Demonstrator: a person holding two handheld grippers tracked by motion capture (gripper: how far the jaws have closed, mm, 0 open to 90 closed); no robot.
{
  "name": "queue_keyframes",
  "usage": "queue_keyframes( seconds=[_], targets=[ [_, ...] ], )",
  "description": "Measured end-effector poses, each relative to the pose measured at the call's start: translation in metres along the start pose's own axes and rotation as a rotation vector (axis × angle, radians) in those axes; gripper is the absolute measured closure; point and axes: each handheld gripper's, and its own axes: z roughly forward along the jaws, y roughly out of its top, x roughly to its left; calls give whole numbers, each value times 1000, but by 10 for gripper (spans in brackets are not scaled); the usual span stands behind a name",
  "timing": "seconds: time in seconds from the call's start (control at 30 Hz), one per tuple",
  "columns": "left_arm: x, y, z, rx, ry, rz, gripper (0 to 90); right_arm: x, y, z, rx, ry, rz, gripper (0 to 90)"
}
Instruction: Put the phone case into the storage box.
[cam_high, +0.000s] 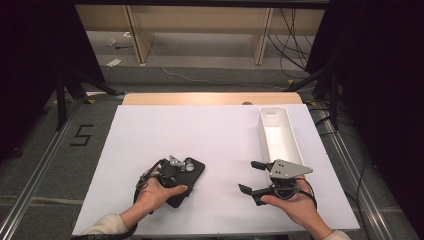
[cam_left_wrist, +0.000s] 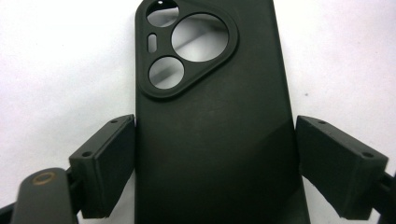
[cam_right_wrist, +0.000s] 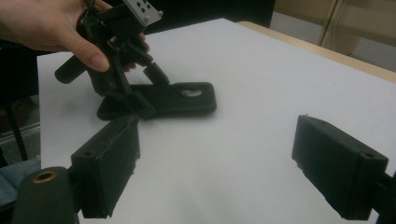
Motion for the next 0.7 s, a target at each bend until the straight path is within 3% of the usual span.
queue_keyframes(
  seconds=[0.4,0.7],
  targets=[
    [-1,2,-5,-45,-10,5,154,1,0,0,-1,4,2,161],
    [1,5,-14,-117,-8,-9,155,0,0,1,-2,1,1,161]
  ],
)
